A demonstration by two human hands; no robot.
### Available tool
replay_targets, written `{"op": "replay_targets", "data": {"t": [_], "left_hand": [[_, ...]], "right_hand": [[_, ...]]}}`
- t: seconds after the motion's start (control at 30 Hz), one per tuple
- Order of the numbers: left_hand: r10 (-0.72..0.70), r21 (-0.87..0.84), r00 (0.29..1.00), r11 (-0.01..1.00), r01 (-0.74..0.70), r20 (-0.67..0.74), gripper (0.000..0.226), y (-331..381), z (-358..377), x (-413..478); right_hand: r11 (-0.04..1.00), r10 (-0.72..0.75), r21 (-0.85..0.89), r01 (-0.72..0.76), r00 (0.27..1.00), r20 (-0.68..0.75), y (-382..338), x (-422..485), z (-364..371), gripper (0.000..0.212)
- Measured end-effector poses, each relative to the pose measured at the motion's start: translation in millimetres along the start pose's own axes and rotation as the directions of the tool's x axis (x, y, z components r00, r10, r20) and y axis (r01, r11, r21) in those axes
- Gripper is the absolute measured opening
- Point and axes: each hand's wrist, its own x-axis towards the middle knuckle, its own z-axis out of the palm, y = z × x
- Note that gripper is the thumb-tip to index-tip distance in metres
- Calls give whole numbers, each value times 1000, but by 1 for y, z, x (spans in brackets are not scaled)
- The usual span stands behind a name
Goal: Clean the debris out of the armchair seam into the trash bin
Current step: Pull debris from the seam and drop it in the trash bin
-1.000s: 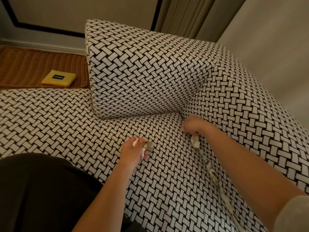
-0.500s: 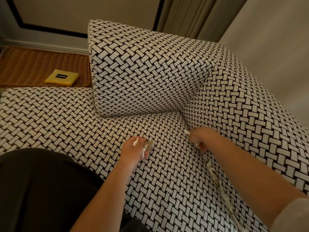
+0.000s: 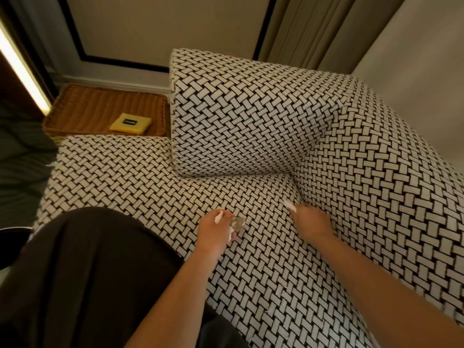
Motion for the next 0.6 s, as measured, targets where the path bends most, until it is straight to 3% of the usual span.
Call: {"op": "replay_targets", "data": {"t": [0.13,0.3,0.4,0.6], "left_hand": [[72,24,997,997,-71,-28,19,21,-18,-11],[144,74,985,988,-137,-91,20,58,-60,-27],[143,79,980,988,-134,-136,17,81,-91,-39],[290,203,907,951,-236,-305,11,111,-169,-63]], "right_hand": [[955,-157,257,147,987,19,-43,-9,-23,36],[689,-365,685,235,930,48,-113,-23,-73,37],[576,-480,783,235,872,92,-150,-41,-106,39],[426,-649,866,260,755,92,-227,-76,-165,40]]}}
